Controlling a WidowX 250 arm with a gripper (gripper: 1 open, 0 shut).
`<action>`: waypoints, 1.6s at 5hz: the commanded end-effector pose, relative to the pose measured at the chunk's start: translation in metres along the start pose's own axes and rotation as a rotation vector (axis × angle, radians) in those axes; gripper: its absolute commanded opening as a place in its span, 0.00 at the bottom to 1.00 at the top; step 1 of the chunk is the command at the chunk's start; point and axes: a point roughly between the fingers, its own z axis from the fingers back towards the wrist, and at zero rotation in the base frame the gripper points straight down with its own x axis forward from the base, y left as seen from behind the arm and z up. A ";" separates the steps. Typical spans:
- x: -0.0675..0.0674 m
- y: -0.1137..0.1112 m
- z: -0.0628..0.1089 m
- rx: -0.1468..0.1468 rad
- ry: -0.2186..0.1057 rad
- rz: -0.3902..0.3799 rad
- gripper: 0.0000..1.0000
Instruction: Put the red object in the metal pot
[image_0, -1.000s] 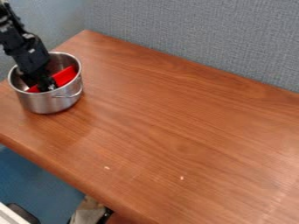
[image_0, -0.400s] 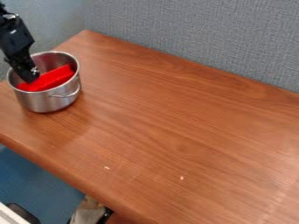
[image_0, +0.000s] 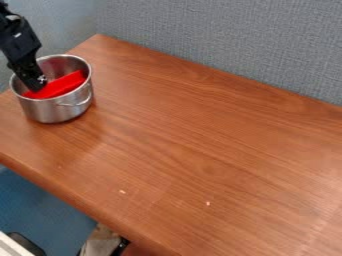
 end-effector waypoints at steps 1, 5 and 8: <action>0.002 0.015 -0.009 0.062 -0.012 0.005 0.00; -0.009 0.018 -0.051 0.166 0.127 0.343 0.00; 0.010 0.004 -0.025 0.223 0.069 0.402 1.00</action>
